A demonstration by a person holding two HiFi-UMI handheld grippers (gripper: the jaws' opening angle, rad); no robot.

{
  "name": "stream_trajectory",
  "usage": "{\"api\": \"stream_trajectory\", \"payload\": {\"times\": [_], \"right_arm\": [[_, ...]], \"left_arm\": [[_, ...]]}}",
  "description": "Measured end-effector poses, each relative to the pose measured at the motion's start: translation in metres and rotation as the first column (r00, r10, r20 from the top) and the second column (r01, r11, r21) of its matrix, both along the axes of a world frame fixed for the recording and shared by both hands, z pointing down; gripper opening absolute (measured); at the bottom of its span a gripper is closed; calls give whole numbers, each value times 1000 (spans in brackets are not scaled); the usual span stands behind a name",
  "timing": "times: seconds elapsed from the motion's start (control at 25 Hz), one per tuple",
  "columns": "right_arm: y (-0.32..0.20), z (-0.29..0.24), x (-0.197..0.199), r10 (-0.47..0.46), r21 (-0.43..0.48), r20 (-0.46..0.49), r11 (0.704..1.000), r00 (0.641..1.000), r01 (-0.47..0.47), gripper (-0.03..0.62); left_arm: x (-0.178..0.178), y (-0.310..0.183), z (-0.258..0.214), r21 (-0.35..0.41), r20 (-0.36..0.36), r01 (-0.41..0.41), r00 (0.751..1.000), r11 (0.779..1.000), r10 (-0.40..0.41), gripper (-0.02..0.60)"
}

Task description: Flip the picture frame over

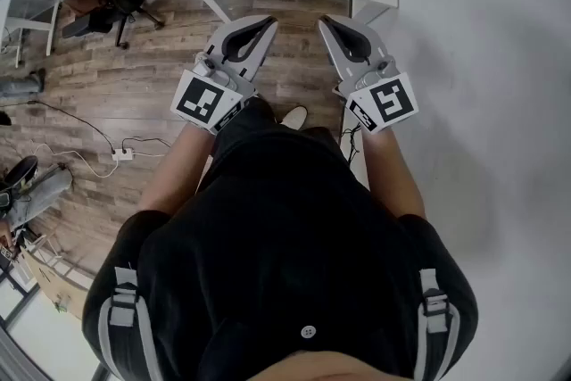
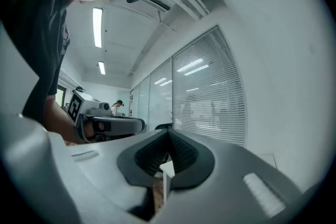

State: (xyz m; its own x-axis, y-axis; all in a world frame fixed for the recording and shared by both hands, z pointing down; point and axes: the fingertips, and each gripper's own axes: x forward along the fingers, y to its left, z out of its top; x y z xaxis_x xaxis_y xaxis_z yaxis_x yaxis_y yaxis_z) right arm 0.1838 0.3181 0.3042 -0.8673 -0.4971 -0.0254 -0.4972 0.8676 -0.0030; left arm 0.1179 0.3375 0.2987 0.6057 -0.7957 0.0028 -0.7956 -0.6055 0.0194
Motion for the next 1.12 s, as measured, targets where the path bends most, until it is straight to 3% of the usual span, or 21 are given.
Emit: {"api": "stream_trajectory", "payload": {"times": [0.2,1.12], "right_arm": [[1,-1,-2,-6,-9,4,1000,1000,6,9],[-15,16,-15,0,-77,-7,997,1000,0,12]], "left_arm": [[-2,0,6,-3,31,-9,999,1000,9,2],[-3,-18,14,-40,22,-31,999,999,32,2]]}}
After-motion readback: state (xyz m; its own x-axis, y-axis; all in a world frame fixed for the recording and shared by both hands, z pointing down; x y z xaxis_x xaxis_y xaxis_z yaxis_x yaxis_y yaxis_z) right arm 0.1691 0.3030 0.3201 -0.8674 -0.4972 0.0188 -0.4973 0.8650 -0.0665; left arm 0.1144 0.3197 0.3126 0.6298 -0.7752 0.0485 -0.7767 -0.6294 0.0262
